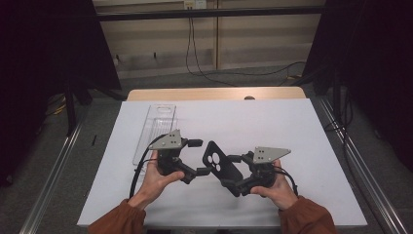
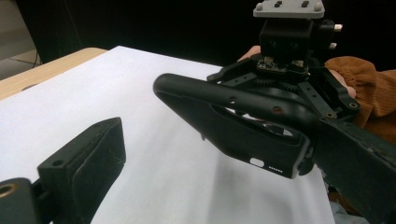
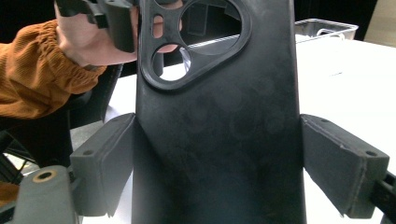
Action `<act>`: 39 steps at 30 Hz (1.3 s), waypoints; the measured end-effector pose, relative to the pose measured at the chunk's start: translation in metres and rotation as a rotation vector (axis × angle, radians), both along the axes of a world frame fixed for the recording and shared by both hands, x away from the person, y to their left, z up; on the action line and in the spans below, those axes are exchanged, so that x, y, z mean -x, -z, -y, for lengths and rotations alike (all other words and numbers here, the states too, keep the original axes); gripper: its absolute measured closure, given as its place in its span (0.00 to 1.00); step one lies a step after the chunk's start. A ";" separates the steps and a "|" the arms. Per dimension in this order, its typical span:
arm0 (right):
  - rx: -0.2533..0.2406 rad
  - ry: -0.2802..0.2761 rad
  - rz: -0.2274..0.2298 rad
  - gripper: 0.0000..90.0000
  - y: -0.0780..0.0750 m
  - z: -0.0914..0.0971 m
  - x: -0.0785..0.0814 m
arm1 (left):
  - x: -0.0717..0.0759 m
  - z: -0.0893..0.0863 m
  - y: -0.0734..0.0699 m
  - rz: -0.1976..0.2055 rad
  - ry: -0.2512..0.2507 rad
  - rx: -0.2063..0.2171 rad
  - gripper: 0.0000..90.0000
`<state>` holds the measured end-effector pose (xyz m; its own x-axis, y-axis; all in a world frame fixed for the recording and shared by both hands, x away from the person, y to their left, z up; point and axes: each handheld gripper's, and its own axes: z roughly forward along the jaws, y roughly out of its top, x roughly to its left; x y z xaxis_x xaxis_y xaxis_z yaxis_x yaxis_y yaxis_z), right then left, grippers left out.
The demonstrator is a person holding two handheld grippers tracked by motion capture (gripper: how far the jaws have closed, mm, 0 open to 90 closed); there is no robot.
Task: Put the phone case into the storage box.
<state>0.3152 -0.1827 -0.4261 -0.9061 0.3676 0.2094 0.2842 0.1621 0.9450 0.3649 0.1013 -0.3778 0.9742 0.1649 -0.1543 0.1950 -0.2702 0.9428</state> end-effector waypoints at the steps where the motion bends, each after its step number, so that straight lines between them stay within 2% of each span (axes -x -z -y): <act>1: -0.002 -0.006 -0.004 0.15 0.000 -0.001 0.000 | 0.000 0.000 0.000 0.001 0.004 -0.001 0.03; 8: 0.001 -0.025 -0.008 0.15 0.001 -0.002 0.000 | 0.000 0.001 0.003 -0.003 0.030 -0.001 0.03; 17: 0.007 -0.053 -0.015 0.15 0.001 -0.003 0.000 | 0.000 0.003 0.005 0.011 0.069 -0.002 0.03; 25: 0.024 -0.082 -0.027 0.15 0.004 -0.006 0.001 | -0.001 0.001 0.006 0.001 0.126 0.020 0.07; 39: 0.015 -0.088 -0.040 0.15 0.003 -0.004 0.000 | -0.002 -0.001 0.006 -0.012 0.145 0.006 0.10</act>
